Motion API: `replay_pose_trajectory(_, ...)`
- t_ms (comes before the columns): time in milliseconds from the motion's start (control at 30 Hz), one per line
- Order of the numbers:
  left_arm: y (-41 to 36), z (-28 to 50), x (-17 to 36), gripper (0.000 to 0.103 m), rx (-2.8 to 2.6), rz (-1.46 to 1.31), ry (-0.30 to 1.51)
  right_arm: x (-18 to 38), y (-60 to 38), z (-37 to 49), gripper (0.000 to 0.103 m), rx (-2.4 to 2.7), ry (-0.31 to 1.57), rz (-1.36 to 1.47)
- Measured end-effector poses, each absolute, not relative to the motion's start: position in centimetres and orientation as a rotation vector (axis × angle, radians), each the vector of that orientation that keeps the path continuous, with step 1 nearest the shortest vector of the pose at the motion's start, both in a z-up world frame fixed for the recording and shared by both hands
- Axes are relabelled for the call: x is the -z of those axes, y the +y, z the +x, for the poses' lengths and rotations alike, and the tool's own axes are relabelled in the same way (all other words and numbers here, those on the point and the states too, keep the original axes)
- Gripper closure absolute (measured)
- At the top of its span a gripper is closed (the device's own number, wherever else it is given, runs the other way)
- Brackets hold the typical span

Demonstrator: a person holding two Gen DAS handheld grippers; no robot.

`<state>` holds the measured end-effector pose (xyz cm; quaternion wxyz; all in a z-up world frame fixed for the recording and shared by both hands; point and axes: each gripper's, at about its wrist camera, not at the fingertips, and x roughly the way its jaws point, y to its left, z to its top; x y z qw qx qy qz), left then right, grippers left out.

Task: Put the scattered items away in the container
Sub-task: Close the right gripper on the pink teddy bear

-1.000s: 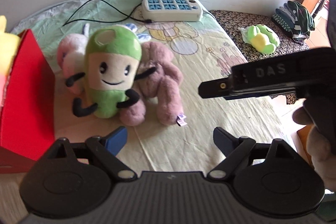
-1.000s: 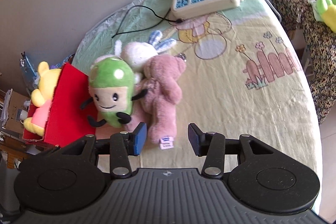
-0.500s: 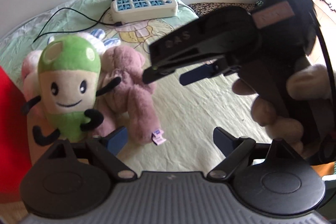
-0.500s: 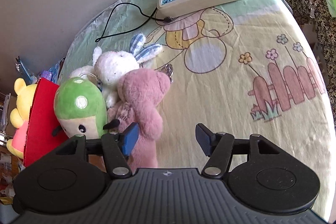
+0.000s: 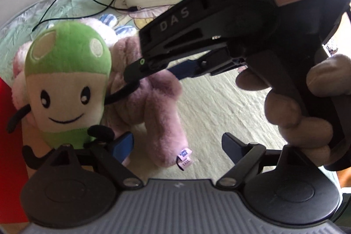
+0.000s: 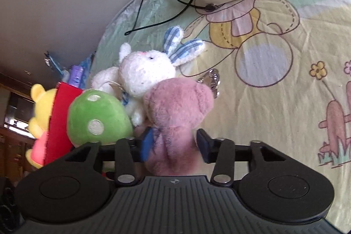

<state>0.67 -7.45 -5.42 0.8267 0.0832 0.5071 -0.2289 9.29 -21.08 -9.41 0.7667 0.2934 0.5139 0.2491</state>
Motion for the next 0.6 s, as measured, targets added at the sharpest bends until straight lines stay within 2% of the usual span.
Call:
replay_pose_trajectory(100,-8.4,-0.1,4.6,0.015,0.525,0.222,1.036,8.9,-21.6,8.8,0.072,-0.527,1.112,0.626)
replay_pose_trajectory(167,-8.9,-0.6,4.0,0.014,0.549,0.251,0.999,8.7,-22.5,8.4,0.083,-0.521,1.113,0.633)
replay_pose_trajectory(300,-9.1,-0.4,3.8,0.014,0.546,0.281,0.978,8.5,-24.6,7.2,0.093,-0.488,1.114,0.623)
replay_pose_trajectory(400,-8.5,0.6,4.3,0.014,0.512,0.262,1.008,8.6,-25.5,6.7,0.088,-0.485,1.113,0.647)
replay_pose_trajectory(533,-7.3,1.6,4.5,0.014,0.460,0.264,0.999,8.9,-24.8,6.8,0.067,-0.503,1.108,0.690)
replay_pose_trajectory(600,-6.4,2.0,4.7,0.014,0.427,0.266,0.996,9.1,-23.9,7.3,0.064,-0.517,1.113,0.708)
